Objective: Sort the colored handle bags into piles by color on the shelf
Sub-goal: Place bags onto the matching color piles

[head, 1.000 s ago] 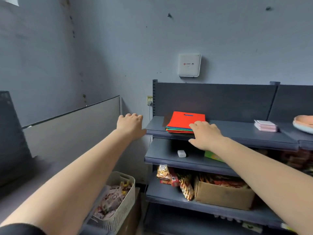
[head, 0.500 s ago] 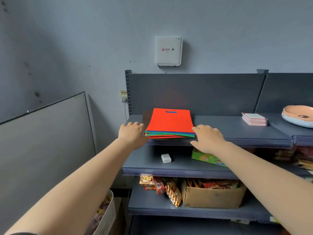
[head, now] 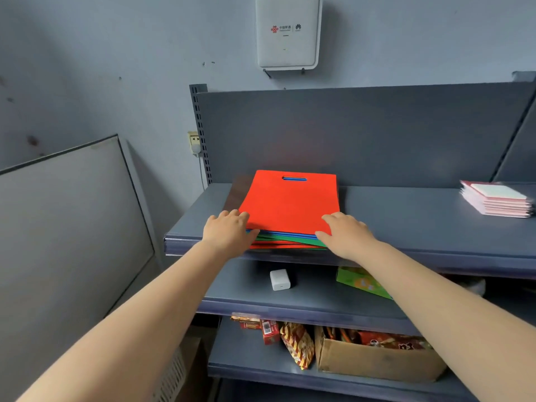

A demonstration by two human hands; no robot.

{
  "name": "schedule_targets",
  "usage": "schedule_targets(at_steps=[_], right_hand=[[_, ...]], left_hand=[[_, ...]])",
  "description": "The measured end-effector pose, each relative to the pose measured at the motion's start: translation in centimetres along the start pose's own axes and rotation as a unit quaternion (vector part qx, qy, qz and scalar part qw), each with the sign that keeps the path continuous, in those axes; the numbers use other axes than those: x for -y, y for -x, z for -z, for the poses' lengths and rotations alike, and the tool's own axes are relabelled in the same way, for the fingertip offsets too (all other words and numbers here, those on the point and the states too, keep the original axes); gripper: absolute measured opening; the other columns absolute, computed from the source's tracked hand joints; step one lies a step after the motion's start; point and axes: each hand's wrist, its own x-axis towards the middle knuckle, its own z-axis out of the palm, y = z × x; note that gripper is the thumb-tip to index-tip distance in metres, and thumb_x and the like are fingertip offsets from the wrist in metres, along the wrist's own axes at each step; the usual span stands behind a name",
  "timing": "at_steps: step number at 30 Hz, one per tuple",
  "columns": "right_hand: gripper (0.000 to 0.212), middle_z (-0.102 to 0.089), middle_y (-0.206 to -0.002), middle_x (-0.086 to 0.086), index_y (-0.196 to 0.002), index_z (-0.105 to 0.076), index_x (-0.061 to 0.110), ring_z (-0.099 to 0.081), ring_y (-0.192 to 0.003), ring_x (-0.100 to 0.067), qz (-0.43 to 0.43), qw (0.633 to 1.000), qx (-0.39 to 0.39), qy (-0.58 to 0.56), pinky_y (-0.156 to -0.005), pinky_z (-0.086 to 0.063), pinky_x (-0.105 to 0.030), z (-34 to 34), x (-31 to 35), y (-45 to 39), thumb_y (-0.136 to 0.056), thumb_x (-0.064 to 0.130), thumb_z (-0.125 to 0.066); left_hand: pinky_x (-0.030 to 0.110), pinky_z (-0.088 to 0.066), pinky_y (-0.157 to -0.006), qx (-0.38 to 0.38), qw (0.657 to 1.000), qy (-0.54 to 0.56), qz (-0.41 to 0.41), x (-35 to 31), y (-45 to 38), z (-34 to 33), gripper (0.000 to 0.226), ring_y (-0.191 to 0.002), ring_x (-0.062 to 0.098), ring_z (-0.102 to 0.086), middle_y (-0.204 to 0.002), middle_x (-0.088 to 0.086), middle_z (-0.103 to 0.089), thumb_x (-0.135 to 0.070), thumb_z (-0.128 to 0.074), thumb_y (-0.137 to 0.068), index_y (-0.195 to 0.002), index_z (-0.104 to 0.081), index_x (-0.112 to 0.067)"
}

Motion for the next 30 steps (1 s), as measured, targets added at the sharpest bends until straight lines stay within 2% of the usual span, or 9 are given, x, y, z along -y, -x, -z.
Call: schedule_targets(at_steps=[6, 9, 12, 15, 17, 20, 23, 27, 30], right_hand=[[0.052, -0.039, -0.145, -0.011, -0.141, -0.041, 0.009, -0.039, -0.131, -0.029, -0.033, 0.994, 0.008, -0.109, -0.107, -0.034, -0.038, -2.0, -2.2, -3.9, -0.099, 0.041, -0.040], [0.056, -0.043, -0.140, -0.012, -0.137, -0.044, 0.006, -0.044, -0.126, -0.029, -0.071, 0.985, -0.016, -0.154, -0.101, -0.037, -0.035, -2.8, -3.2, -5.0, -0.096, 0.042, -0.048], [0.049, -0.058, -0.114, -0.013, -0.115, -0.057, 0.006, -0.055, -0.105, -0.030, -0.133, 0.973, -0.035, -0.183, -0.078, -0.042, -0.033, -3.1, -4.1, -5.9, -0.089, 0.048, -0.058], [0.034, -0.062, -0.082, -0.006, -0.086, -0.061, 0.009, -0.055, -0.079, -0.026, -0.164, 0.958, -0.042, -0.231, -0.061, -0.034, -0.030, -3.1, -4.4, -6.1, -0.085, 0.043, -0.065], [0.028, -0.056, -0.069, -0.001, -0.082, -0.061, 0.011, -0.055, -0.075, -0.026, -0.163, 0.954, -0.081, -0.239, -0.060, -0.035, -0.030, -3.1, -4.3, -6.0, -0.082, 0.037, -0.070], [0.027, -0.055, -0.071, 0.000, -0.077, -0.057, 0.014, -0.054, -0.079, -0.026, -0.165, 0.952, -0.139, -0.217, -0.067, -0.042, -0.033, -3.0, -4.1, -5.9, -0.078, 0.033, -0.077], [0.032, -0.049, -0.060, 0.008, -0.065, -0.051, 0.017, -0.053, -0.075, -0.024, -0.171, 0.945, -0.155, -0.232, -0.064, -0.039, -0.030, -2.7, -4.4, -5.9, -0.075, 0.029, -0.079], [0.022, -0.051, -0.057, 0.008, -0.070, -0.060, 0.012, -0.052, -0.068, -0.021, -0.150, 0.940, -0.169, -0.256, -0.060, -0.033, -0.026, -3.0, -5.1, -6.0, -0.083, 0.024, -0.073], [0.010, -0.060, -0.067, 0.001, -0.083, -0.067, 0.008, -0.058, -0.077, -0.028, -0.142, 0.936, -0.192, -0.259, -0.067, -0.037, -0.028, -3.1, -5.8, -5.8, -0.087, 0.017, -0.067]], left_hand=[[0.037, -0.036, -0.097, 0.016, 0.997, 0.079, 0.018, -0.7, -3.9, -3.1, 0.045, -0.120, 0.029, -0.046, -0.127, 0.007, -0.055, -0.049, -0.031, -0.099, -0.118, -0.054, -0.015], [0.034, -0.032, -0.103, -0.006, 0.992, 0.129, 0.003, -0.8, -5.3, -4.7, 0.044, -0.124, 0.025, -0.045, -0.132, 0.003, -0.055, -0.046, -0.033, -0.099, -0.123, -0.056, -0.016], [0.036, -0.028, -0.109, -0.023, 0.990, 0.142, -0.007, -1.0, -6.3, -5.5, 0.044, -0.129, 0.022, -0.042, -0.138, 0.000, -0.051, -0.045, -0.035, -0.098, -0.128, -0.053, -0.017], [0.036, -0.027, -0.109, -0.030, 0.989, 0.144, -0.007, -1.2, -6.7, -5.9, 0.046, -0.132, 0.022, -0.040, -0.141, 0.000, -0.049, -0.046, -0.035, -0.098, -0.130, -0.053, -0.019], [0.033, -0.025, -0.111, -0.035, 0.988, 0.149, -0.006, -1.4, -6.8, -6.2, 0.047, -0.135, 0.021, -0.037, -0.145, 0.001, -0.045, -0.047, -0.036, -0.097, -0.132, -0.052, -0.020], [0.031, -0.023, -0.111, -0.038, 0.985, 0.170, -0.006, -1.4, -6.9, -6.1, 0.048, -0.137, 0.020, -0.035, -0.147, 0.000, -0.043, -0.050, -0.037, -0.096, -0.133, -0.052, -0.022], [0.030, -0.030, -0.106, -0.034, 0.975, 0.221, 0.001, -0.9, -6.8, -5.7, 0.047, -0.135, 0.017, -0.038, -0.145, -0.005, -0.046, -0.050, -0.041, -0.095, -0.131, -0.055, -0.024], [0.031, -0.037, -0.095, -0.034, 0.949, 0.311, 0.030, 0.3, -7.5, -5.2, 0.039, -0.123, 0.023, -0.048, -0.131, 0.002, -0.058, -0.037, -0.053, -0.093, -0.123, -0.060, -0.014], [0.030, -0.035, -0.094, -0.053, 0.942, 0.324, 0.068, 1.0, -8.1, -5.4, 0.037, -0.116, 0.029, -0.051, -0.124, 0.012, -0.060, -0.023, -0.062, -0.090, -0.121, -0.061, -0.004]])
